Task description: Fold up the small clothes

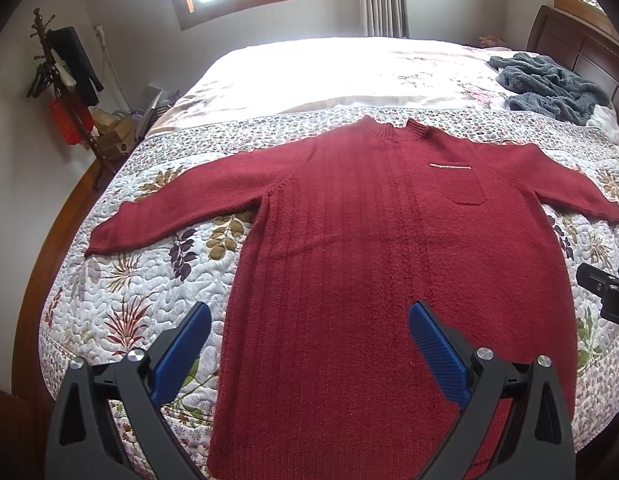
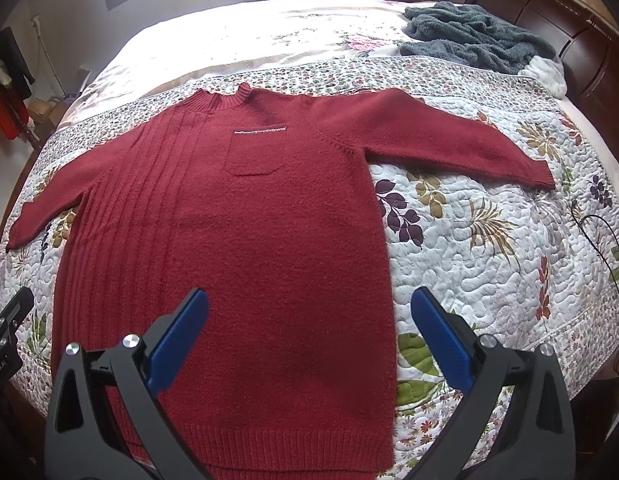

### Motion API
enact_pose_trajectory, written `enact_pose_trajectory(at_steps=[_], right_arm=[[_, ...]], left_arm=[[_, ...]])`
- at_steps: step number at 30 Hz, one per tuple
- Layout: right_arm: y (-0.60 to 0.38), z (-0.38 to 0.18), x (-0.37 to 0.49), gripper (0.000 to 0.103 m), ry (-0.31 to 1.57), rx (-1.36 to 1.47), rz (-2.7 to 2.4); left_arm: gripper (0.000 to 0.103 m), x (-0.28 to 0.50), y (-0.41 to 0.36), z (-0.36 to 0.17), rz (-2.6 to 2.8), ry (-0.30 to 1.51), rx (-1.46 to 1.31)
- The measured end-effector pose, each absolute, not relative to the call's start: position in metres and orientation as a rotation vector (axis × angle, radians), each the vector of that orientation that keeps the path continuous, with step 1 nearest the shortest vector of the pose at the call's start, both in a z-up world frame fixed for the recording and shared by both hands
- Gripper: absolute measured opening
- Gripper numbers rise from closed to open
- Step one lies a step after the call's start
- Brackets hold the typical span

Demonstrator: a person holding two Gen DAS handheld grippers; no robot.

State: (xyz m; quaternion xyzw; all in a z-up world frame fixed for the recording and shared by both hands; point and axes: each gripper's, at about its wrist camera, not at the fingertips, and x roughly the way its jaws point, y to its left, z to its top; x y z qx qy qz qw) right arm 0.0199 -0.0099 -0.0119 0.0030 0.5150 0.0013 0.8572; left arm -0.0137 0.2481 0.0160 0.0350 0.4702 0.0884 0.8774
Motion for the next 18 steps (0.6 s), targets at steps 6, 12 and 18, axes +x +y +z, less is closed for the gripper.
enact_pose_trajectory(at_steps=[6,12,18], right_arm=[[-0.0098,-0.0112,0.0203,0.1,1.083,0.006,0.002],[-0.0099,-0.0102,0.0207,0.1,1.083,0.006,0.002],[-0.0123,-0.0091,0.0235,0.1,1.081,0.014,-0.002]], left_arm=[[0.099,-0.0136,0.2478,0.0166,0.187,0.981,0.073],[0.099,-0.0131,0.2475,0.0172,0.188,0.981,0.073],[0.099,-0.0106,0.2457,0.0154,0.181,0.984,0.068]])
